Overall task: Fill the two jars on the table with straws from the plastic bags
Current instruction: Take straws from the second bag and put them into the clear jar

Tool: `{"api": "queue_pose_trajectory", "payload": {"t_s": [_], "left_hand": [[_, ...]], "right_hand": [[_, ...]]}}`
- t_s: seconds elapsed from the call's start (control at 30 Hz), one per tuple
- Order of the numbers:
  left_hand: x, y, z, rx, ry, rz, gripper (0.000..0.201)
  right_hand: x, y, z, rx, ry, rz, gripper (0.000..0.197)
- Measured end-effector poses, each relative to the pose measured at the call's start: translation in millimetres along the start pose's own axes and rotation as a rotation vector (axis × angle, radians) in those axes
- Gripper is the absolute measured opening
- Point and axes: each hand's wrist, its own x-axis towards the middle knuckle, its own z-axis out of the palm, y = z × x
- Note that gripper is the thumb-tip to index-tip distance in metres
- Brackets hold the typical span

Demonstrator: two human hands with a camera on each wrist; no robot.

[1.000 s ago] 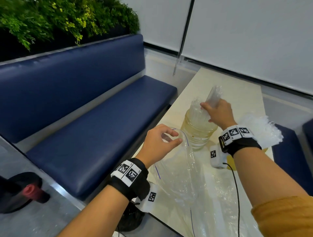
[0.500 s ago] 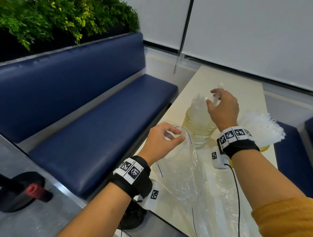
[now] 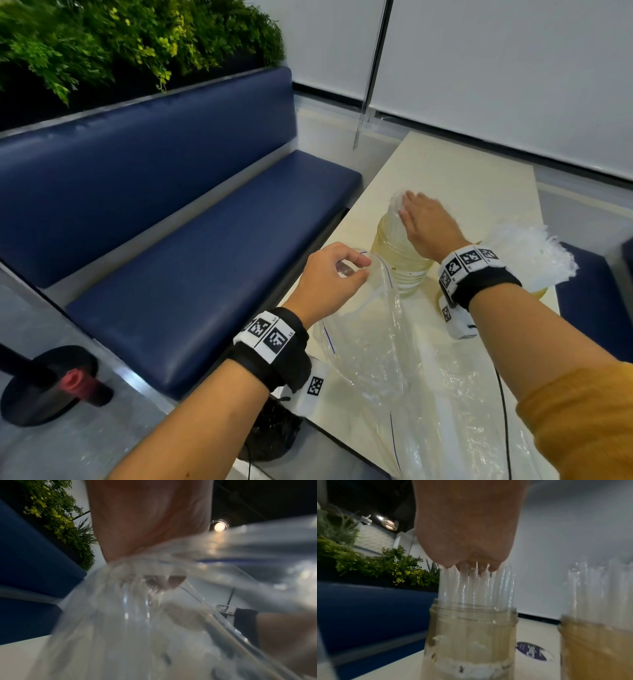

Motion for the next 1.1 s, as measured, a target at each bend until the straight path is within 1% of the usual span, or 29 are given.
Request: {"api": "queue_pose_trajectory", "payload": {"t_s": [0.03,0.07,0.1,0.13,0.2,0.27,0.3,0.33,0.37,0.4,0.47,0.5,0.53,0.57,0.6,0.63,0.7,0.8,0.97,1.03,1.1], "left_hand": [[1,1,0,-0.010,-0.007,-0.005,0.014],[1,1,1,-0.030,-0.019,-0.014,0.021],[1,3,1,-0.056,-0.037,-0.027,0.027],[1,5,1,-0.083,-0.055,-0.039,0.032],[1,9,1,-0.141,-0.077,-0.068,0.037],[2,10,1,-0.208,-0.084,-0.089,0.040],[2,11,0,-0.238,-0.090,-0.095,0.041],[2,11,-1,-0.264,-0.099,-0.099,0.043],[2,12,-2,-0.288,-0.108,-0.100,0.044],[2,13,-4,-0.310,-0.114,-0.096,0.045],[1,13,-6,-0.349,-0.117,-0.090,0.046],[1,12,-7,-0.359,-0.114,-0.093,0.045],[1,12,-7,-0.363,-0.111,-0.096,0.045],[0,11,-7,-0.365,-0.110,-0.098,0.044],[0,11,-6,-0.366,-0.111,-0.098,0.044],[0,11,-5,-0.367,-0.111,-0.097,0.044],[-1,11,-3,-0.368,-0.109,-0.102,0.045],[-2,9,-1,-0.363,-0.098,-0.107,0.043],[-3,9,-2,-0.421,-0.096,-0.146,0.038],[-4,9,-2,-0.416,-0.098,-0.139,0.036],[-5,9,-1,-0.398,-0.094,-0.126,0.033]], "right_hand": [[-2,0,2,-0.028,-0.047,0.009,0.054],[-3,-1,2,-0.036,-0.056,0.030,0.053],[-5,-2,0,-0.032,-0.025,0.056,0.053],[-5,-5,-4,-0.009,0.046,0.074,0.052],[-11,-17,-21,0.104,0.241,0.101,0.050],[-22,-40,-45,0.270,0.440,0.113,0.035],[-31,-55,-58,0.332,0.502,0.088,0.026],[-42,-71,-72,0.391,0.511,0.048,0.022],[-54,-85,-81,0.442,0.455,-0.004,0.023],[-68,-98,-88,0.470,0.313,-0.047,0.024],[-92,-117,-92,0.395,-0.159,-0.079,0.018],[-101,-122,-88,0.321,-0.374,-0.082,0.022],[-108,-125,-82,0.266,-0.534,-0.072,0.041],[-112,-127,-74,0.259,-0.626,-0.064,0.061],[-114,-128,-66,0.280,-0.658,-0.055,0.075],[-115,-131,-58,0.323,-0.652,-0.048,0.081],[-116,-134,-42,0.409,-0.595,-0.038,0.081],[-117,-137,-29,0.508,-0.520,0.000,0.067],[-120,-140,-22,0.521,-0.479,-0.002,0.041],[-121,-137,-19,0.523,-0.486,-0.002,0.038],[-121,-134,-18,0.503,-0.492,0.005,0.044]]}}
